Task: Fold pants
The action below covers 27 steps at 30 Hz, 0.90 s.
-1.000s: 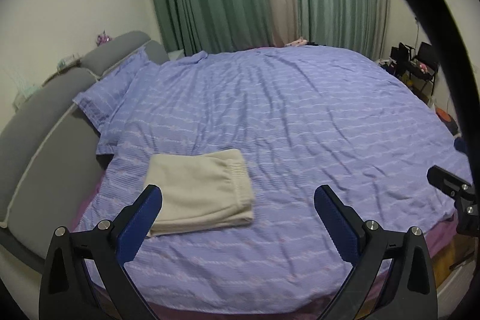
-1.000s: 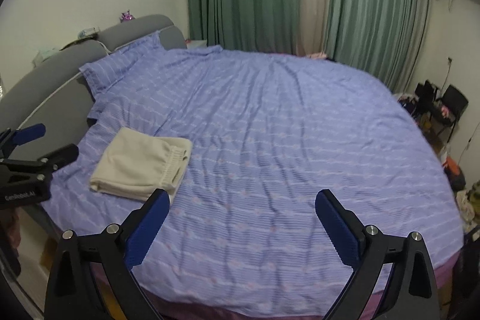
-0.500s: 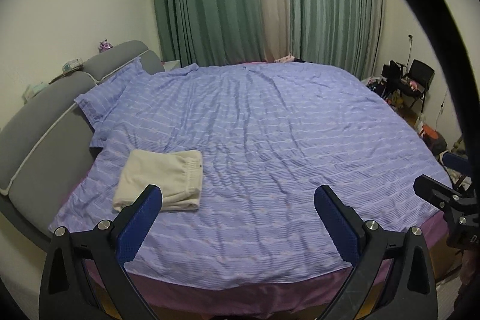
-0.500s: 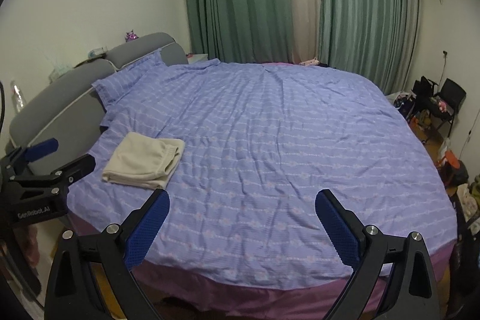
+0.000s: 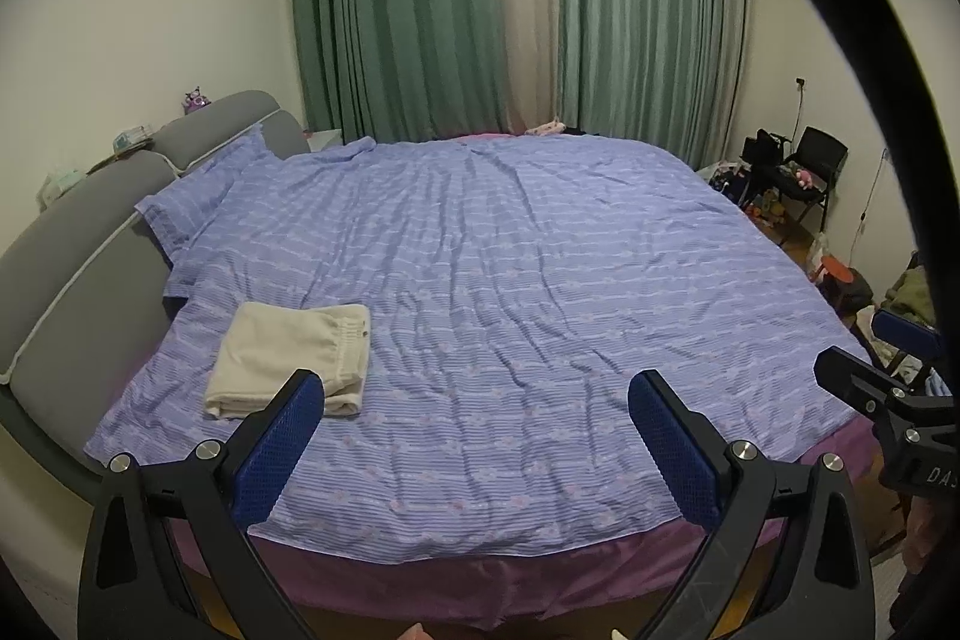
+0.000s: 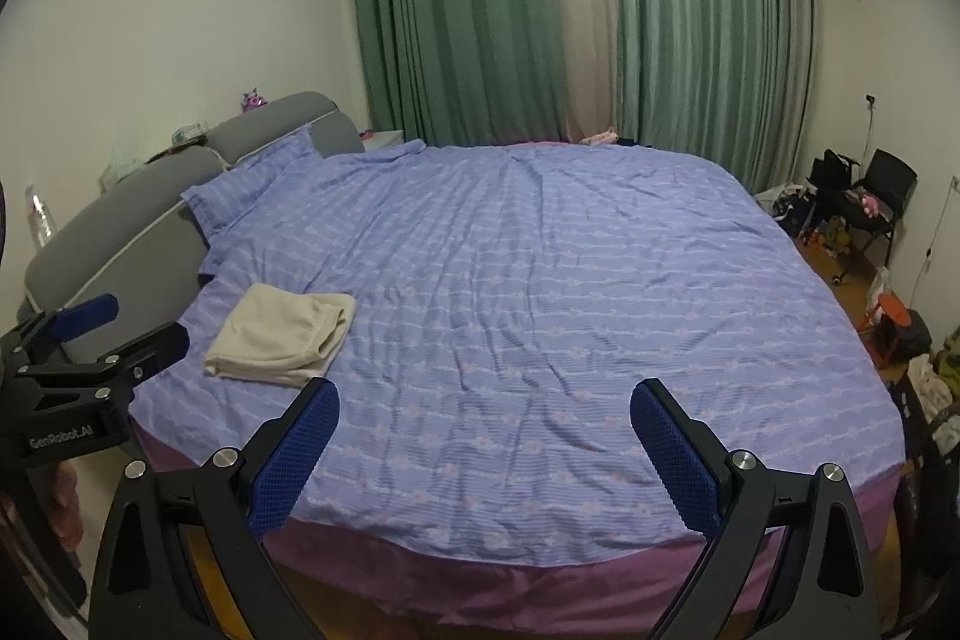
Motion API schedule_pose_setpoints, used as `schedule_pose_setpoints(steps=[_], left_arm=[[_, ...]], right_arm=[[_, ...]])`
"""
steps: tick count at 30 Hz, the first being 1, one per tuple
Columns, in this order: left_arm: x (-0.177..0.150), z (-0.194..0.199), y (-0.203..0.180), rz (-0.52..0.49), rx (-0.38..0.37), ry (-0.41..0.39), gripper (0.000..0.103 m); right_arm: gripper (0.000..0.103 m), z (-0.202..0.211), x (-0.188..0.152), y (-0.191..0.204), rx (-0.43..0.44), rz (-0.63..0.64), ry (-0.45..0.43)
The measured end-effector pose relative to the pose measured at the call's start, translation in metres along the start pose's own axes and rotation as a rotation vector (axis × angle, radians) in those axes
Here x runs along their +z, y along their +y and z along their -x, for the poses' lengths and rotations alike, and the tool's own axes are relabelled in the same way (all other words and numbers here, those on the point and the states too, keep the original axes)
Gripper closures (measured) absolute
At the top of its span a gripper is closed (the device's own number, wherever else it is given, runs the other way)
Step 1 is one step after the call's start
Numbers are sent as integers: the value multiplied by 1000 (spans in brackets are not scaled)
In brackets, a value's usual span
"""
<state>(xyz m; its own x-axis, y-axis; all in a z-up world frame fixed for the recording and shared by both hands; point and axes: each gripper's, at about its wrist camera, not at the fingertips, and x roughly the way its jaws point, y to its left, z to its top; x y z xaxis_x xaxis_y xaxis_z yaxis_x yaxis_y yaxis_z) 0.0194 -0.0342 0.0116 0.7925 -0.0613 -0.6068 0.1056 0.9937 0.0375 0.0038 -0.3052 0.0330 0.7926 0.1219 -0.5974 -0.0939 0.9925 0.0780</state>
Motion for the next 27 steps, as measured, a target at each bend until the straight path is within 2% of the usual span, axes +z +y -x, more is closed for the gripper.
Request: schedule_pose_setpoints(steps=[27], left_arm=[[-2,18,-33,-37,-15,-47,0]], right_arm=[[5,23,-4,-28,-36,-12,-31]])
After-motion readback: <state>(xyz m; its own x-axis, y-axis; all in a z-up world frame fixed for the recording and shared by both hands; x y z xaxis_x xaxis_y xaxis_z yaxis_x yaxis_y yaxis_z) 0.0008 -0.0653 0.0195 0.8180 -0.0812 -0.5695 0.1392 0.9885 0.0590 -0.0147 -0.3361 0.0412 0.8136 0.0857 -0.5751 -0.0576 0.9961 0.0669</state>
